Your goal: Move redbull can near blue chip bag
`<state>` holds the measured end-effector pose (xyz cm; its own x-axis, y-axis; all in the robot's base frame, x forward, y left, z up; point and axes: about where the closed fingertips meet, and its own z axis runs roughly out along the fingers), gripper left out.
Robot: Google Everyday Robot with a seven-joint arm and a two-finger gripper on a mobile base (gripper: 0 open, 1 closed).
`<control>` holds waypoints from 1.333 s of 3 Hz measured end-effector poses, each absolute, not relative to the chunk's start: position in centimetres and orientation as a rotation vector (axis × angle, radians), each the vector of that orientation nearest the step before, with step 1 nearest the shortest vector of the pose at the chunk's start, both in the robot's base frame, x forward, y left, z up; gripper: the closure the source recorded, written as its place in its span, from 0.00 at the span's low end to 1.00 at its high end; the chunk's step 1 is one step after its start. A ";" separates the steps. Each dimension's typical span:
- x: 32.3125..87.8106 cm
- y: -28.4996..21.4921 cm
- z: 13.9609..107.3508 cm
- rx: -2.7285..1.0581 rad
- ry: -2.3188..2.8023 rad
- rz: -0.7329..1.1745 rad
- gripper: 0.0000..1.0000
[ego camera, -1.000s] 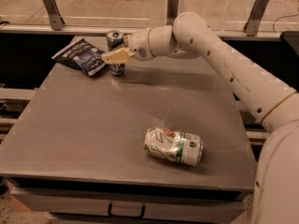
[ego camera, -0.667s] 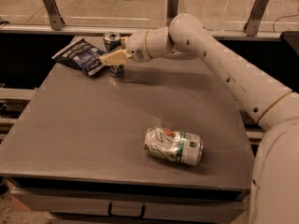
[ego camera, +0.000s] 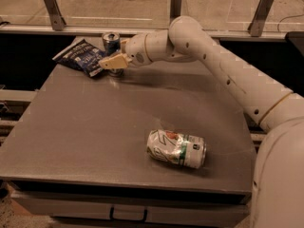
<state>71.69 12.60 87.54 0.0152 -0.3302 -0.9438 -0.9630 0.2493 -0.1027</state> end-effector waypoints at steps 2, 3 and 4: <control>71.7 12.4 87.3 -1.258 1.526 0.771 0.00; 73.2 9.9 87.8 -1.197 1.556 0.719 0.00; 76.7 2.6 91.4 -1.073 1.573 0.560 0.00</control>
Offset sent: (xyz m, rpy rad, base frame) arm 0.0033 -0.0164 -0.0005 -0.0152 -0.0051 -0.0490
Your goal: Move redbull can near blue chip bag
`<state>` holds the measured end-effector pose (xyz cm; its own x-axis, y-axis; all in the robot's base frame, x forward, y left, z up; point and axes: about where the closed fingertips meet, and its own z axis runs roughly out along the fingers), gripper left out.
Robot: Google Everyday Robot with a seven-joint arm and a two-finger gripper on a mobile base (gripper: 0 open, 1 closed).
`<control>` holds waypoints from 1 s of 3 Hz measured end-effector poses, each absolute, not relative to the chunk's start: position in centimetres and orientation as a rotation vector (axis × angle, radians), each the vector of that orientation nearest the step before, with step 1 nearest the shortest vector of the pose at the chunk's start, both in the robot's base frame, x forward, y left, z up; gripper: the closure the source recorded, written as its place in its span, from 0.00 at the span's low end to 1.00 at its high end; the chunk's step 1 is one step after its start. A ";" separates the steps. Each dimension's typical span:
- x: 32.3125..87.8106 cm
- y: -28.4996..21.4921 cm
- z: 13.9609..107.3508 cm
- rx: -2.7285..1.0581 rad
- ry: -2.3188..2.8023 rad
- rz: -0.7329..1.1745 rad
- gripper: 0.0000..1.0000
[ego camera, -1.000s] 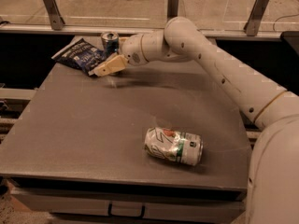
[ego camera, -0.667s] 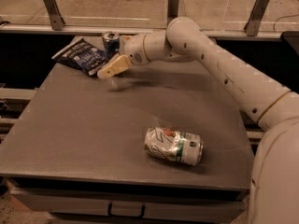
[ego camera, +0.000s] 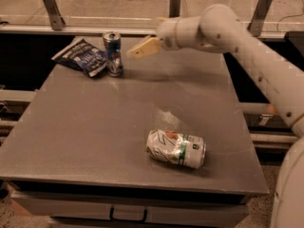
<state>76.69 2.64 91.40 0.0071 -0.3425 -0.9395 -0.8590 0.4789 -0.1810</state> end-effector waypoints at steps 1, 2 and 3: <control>78.7 -5.1 99.3 -0.940 1.504 0.384 0.00; 78.3 -10.1 108.3 -0.878 1.386 0.237 0.00; 75.8 -12.6 116.0 -0.847 1.266 0.166 0.00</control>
Offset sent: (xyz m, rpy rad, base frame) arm 0.0015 -0.1988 0.2918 0.0395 -0.5400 -0.3589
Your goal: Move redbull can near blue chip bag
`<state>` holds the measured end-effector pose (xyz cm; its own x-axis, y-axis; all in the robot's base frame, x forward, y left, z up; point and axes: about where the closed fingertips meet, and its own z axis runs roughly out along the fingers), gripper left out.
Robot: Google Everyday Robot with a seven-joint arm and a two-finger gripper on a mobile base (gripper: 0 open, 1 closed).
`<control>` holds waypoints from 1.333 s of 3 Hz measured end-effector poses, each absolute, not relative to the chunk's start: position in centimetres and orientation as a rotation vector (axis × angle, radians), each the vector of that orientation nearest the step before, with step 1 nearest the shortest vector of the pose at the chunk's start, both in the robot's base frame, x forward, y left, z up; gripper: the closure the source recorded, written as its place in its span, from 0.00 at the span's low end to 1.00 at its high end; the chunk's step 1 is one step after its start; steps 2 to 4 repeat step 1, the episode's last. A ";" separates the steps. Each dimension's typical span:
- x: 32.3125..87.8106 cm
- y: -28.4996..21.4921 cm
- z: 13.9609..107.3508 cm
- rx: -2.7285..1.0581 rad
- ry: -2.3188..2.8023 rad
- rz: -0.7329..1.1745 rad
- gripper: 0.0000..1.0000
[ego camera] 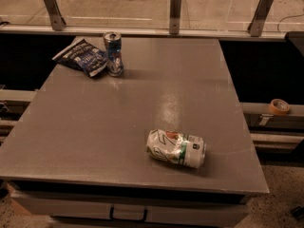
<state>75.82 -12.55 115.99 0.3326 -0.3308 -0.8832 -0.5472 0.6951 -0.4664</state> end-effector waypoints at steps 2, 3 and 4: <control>75.6 -12.8 116.9 -0.842 1.251 0.158 0.00; 75.6 -12.8 116.9 -0.842 1.251 0.158 0.00; 75.6 -12.8 116.9 -0.842 1.251 0.158 0.00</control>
Offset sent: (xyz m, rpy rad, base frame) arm 0.0000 0.0000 0.0000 0.0000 0.0000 0.0000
